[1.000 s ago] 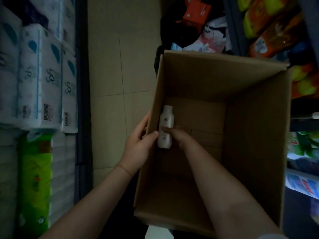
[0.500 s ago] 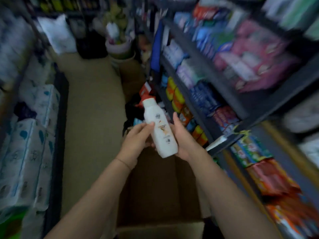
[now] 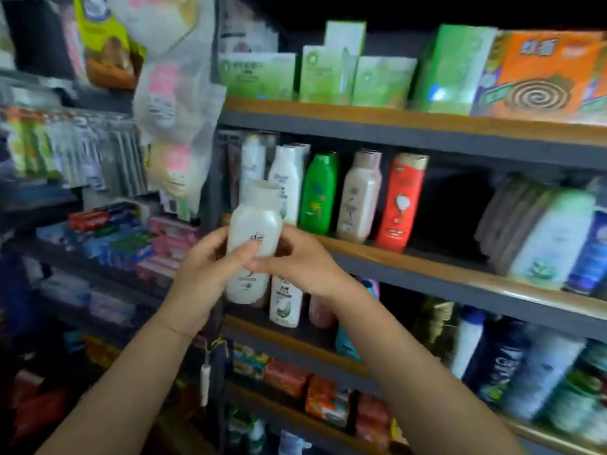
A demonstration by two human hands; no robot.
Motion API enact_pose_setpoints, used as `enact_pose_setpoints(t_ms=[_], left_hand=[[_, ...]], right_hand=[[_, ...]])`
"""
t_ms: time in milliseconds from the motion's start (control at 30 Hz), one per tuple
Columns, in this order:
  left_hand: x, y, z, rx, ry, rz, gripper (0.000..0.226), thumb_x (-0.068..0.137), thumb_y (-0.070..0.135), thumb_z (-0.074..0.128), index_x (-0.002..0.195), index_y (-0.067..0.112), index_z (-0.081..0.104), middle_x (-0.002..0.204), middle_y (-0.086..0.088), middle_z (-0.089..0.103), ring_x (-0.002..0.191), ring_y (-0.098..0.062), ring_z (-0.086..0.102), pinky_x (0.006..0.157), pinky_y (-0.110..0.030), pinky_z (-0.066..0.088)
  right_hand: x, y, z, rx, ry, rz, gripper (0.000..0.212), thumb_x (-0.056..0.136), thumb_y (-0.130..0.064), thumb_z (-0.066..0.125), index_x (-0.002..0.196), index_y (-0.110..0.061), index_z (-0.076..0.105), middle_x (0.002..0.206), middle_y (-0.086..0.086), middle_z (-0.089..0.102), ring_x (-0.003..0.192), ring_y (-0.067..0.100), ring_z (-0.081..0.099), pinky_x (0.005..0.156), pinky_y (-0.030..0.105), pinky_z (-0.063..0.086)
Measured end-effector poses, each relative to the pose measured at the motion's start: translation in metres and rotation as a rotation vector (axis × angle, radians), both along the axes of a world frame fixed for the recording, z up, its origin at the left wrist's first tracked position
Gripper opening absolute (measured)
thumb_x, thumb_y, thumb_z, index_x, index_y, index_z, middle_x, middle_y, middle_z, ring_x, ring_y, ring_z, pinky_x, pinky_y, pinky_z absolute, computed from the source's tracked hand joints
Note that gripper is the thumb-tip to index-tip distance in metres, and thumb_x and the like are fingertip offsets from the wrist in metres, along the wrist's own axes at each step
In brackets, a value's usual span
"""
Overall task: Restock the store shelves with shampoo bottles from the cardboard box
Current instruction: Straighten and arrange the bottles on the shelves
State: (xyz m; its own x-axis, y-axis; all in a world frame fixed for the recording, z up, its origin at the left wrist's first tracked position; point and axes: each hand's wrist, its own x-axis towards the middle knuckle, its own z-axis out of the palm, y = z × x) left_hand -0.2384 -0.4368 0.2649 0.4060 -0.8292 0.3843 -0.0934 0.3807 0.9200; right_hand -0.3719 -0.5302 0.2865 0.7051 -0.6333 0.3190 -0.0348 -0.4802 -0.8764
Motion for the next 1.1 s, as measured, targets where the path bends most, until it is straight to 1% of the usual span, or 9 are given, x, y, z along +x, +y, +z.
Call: enact_pose_setpoints(t_ms=[133,233,333,400,533,667,800,933,1100], left_hand=[[-0.038,-0.045,0.02,-0.039,-0.026,-0.117,0.016,0.095,0.035,0.06,0.109,0.033,0.07,0.11,0.015,0.073,0.106,-0.002,0.066,0.081,-0.016,0.05],[-0.05,-0.081,0.015,0.043,-0.346,-0.154,0.035,0.094,0.015,0.061,0.123,0.034,0.064,0.132,0.014,0.057,0.126,-0.006,0.051,0.099,-0.018,0.043],[-0.056,-0.102,0.009,0.141,-0.698,-0.128,0.058,0.092,0.008,0.058,0.144,0.031,0.047,0.156,0.009,0.033,0.147,-0.01,0.024,0.121,-0.03,0.021],[-0.056,-0.106,0.009,0.158,-0.755,-0.114,0.059,0.094,0.013,0.056,0.148,0.031,0.041,0.161,0.008,0.025,0.149,-0.01,0.017,0.12,-0.03,0.015],[-0.055,-0.112,0.011,0.208,-0.824,-0.111,0.06,0.096,0.02,0.053,0.153,0.027,0.034,0.164,0.004,0.02,0.151,-0.013,0.014,0.12,-0.032,0.013],[-0.054,-0.121,0.012,0.263,-0.941,-0.086,0.064,0.094,0.021,0.054,0.154,0.024,0.032,0.164,0.0,0.021,0.151,-0.021,0.015,0.124,-0.039,0.016],[-0.055,-0.124,0.014,0.287,-1.02,-0.043,0.061,0.094,0.02,0.054,0.152,0.02,0.036,0.157,-0.002,0.035,0.143,-0.022,0.027,0.117,-0.035,0.025],[-0.054,-0.125,0.014,0.286,-1.089,-0.019,0.059,0.093,0.022,0.057,0.149,0.019,0.04,0.15,-0.004,0.042,0.138,-0.023,0.033,0.114,-0.035,0.031],[-0.053,-0.123,0.017,0.276,-1.106,0.005,0.054,0.093,0.024,0.057,0.146,0.024,0.047,0.138,-0.003,0.048,0.132,-0.022,0.039,0.108,-0.032,0.035]], right_hand=[[-0.07,-0.015,0.023,-0.115,-0.161,-0.238,0.038,0.075,-0.006,0.082,0.107,-0.02,0.067,0.103,-0.003,0.073,0.096,0.007,0.068,0.087,0.03,0.056],[-0.111,-0.026,0.038,-0.187,-0.235,-0.438,0.034,0.074,-0.003,0.082,0.099,-0.02,0.067,0.094,-0.002,0.071,0.079,-0.001,0.063,0.074,0.018,0.052],[-0.135,-0.034,0.048,-0.258,-0.241,-0.549,0.035,0.073,-0.005,0.082,0.105,-0.011,0.068,0.097,0.003,0.072,0.082,0.008,0.063,0.077,0.026,0.054],[-0.14,-0.039,0.05,-0.27,-0.222,-0.568,0.036,0.074,-0.007,0.082,0.107,-0.011,0.068,0.101,0.006,0.072,0.09,0.02,0.065,0.081,0.032,0.055],[-0.134,-0.05,0.046,-0.279,-0.217,-0.584,0.033,0.073,-0.01,0.084,0.1,-0.021,0.07,0.096,0.005,0.073,0.089,0.023,0.067,0.081,0.037,0.058],[-0.116,-0.059,0.044,-0.325,-0.167,-0.577,0.037,0.071,-0.006,0.084,0.101,-0.02,0.067,0.09,-0.003,0.068,0.073,-0.008,0.06,0.072,0.012,0.049],[-0.102,-0.071,0.037,-0.347,-0.113,-0.571,0.041,0.07,-0.009,0.086,0.106,-0.016,0.068,0.101,0.009,0.071,0.094,0.026,0.067,0.085,0.041,0.055],[-0.096,-0.079,0.038,-0.337,-0.092,-0.581,0.042,0.072,-0.013,0.084,0.11,-0.013,0.067,0.103,0.004,0.071,0.093,0.022,0.066,0.084,0.043,0.055],[-0.09,-0.088,0.035,-0.303,-0.069,-0.586,0.047,0.067,-0.026,0.087,0.109,-0.023,0.067,0.105,0.002,0.071,0.097,0.023,0.066,0.086,0.048,0.055]])
